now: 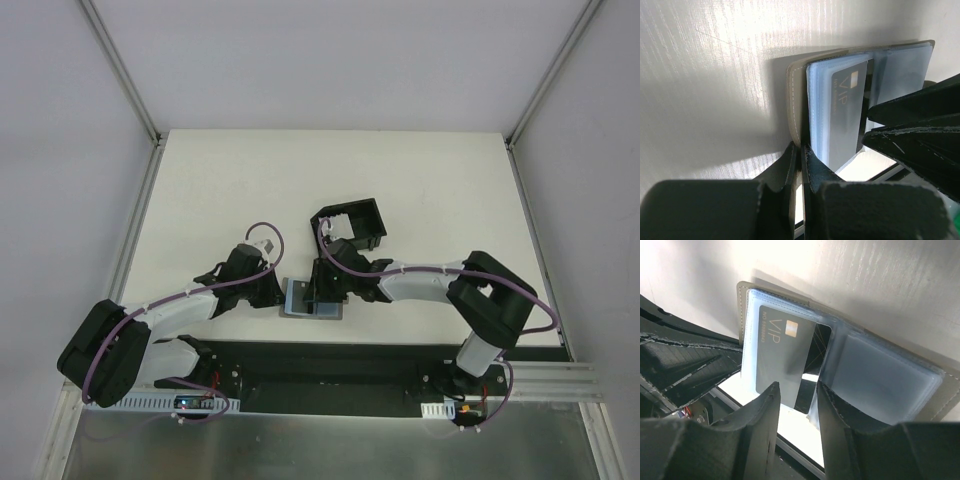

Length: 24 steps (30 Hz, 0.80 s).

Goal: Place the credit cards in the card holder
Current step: Insert the credit card into the card holder.

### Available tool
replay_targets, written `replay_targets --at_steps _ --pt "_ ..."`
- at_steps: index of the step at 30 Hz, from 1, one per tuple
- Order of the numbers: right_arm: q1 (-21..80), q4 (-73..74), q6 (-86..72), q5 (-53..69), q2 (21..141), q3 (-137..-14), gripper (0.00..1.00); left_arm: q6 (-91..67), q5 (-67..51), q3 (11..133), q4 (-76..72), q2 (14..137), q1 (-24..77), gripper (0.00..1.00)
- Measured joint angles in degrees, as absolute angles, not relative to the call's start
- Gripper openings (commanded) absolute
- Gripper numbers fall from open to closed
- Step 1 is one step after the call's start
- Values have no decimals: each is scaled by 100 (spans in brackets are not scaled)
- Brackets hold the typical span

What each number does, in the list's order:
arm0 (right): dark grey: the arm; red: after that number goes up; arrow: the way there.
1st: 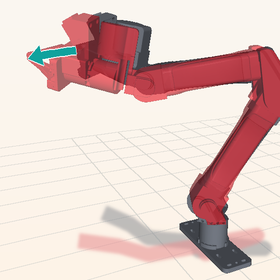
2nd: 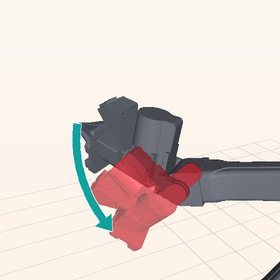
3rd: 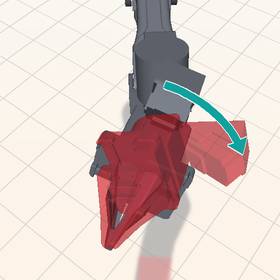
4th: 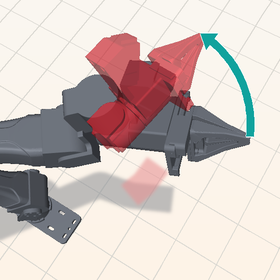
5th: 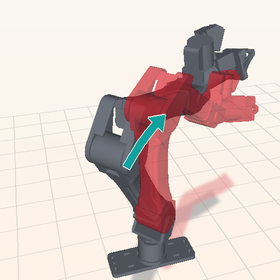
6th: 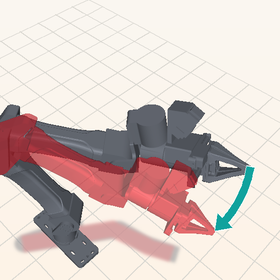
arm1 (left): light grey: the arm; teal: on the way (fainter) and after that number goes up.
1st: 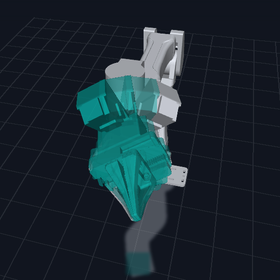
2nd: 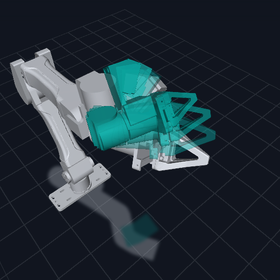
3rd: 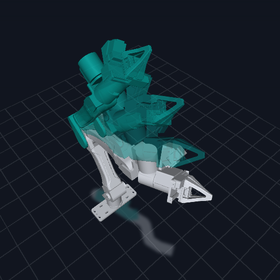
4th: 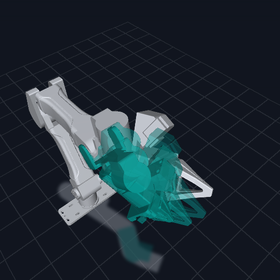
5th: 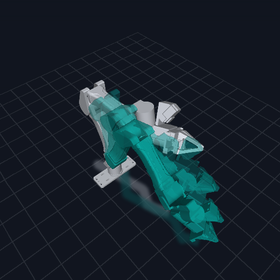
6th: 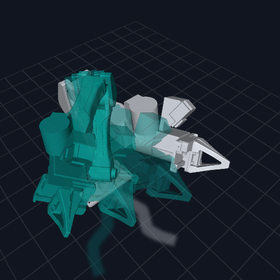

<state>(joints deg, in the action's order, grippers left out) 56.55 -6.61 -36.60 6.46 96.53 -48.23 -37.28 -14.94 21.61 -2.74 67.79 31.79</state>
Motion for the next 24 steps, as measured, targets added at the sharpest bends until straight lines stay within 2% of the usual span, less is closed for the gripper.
replay_targets --at_steps 24 --pt "5655 -827 -3614 950 9859 -4950 35 -3726 -1494 2161 -270 6779 3179 0"
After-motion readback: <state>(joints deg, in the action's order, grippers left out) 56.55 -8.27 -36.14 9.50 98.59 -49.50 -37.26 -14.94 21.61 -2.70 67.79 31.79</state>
